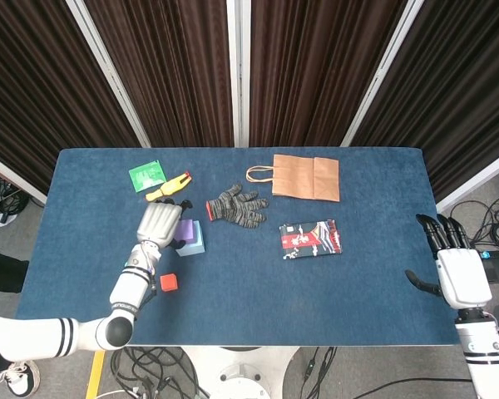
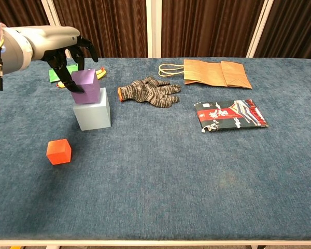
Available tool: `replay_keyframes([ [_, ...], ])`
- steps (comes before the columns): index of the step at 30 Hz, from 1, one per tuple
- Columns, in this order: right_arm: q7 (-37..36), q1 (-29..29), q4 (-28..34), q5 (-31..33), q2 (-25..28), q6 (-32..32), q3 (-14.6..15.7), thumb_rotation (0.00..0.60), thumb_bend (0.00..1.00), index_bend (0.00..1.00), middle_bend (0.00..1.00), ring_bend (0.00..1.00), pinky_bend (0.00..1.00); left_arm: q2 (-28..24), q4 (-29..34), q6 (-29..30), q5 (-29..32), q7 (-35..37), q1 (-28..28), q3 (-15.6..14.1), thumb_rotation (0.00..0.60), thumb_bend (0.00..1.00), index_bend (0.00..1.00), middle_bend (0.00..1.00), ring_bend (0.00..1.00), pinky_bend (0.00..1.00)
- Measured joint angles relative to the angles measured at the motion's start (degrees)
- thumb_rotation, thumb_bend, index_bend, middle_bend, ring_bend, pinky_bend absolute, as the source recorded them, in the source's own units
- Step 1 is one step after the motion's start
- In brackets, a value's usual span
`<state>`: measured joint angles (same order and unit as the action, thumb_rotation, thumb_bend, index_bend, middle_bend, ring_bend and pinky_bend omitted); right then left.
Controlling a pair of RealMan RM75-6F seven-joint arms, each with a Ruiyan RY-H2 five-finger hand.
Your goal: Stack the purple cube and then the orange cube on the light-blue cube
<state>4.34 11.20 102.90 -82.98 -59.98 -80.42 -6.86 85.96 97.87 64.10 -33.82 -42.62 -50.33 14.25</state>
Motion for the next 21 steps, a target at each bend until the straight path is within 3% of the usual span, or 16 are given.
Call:
replay_keyframes([
  [16,-0.3,-0.1,0.1,0.0,0.2,-0.2,-0.1,0.600,0.11,0.00,0.10,0.00,0.00,0.2,-1.5,-0.2,0.6,1.3,-0.7,-1.2,0.600,0.25,0.31,0.57,0.30,0.33],
  [21,-0.3,0.0,0.1,0.2,0.2,0.0,-0.1,0.600,0.11,0.00,0.10,0.00,0.00,0.4,-1.7,-0.6,0.1,3.1,-0.5,-1.3,0.600,0.23,0.28,0.49,0.30,0.33],
])
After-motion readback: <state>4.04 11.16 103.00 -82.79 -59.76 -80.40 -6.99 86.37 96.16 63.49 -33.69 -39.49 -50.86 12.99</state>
